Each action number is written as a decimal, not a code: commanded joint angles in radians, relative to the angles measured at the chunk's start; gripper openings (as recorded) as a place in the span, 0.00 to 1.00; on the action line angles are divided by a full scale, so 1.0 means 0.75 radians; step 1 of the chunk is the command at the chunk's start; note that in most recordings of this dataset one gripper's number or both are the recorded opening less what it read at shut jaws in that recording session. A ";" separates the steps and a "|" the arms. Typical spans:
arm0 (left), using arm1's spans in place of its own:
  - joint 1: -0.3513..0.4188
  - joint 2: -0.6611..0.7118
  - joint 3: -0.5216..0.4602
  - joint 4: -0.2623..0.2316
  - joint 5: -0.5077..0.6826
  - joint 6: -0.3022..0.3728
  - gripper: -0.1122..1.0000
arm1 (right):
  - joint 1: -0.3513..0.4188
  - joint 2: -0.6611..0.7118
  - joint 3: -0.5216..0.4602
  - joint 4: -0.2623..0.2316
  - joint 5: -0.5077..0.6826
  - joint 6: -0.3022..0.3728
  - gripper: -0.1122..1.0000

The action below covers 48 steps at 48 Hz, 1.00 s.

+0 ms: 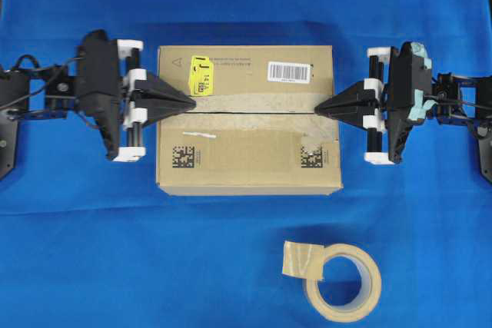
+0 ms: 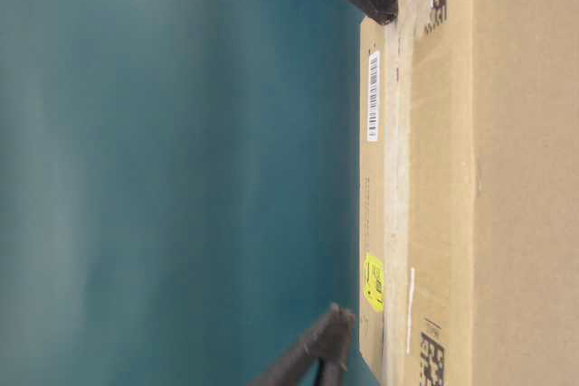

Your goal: Close the cardboard box.

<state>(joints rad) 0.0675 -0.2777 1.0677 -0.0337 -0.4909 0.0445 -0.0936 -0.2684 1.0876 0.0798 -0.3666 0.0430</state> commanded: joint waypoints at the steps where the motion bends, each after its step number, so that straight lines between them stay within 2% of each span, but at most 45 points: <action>1: -0.004 -0.016 0.041 -0.002 -0.110 0.002 0.10 | -0.014 0.006 -0.020 0.004 0.000 0.002 0.10; 18: -0.004 0.016 0.160 -0.002 -0.307 0.000 0.10 | -0.014 0.010 -0.022 0.004 -0.006 0.002 0.10; 48: -0.035 0.100 0.157 -0.002 -0.354 0.000 0.10 | -0.014 0.008 -0.020 0.004 -0.004 0.002 0.10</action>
<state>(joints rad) 0.0491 -0.1963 1.1934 -0.0383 -0.7486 0.0460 -0.0936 -0.2608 1.0830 0.0798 -0.3697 0.0430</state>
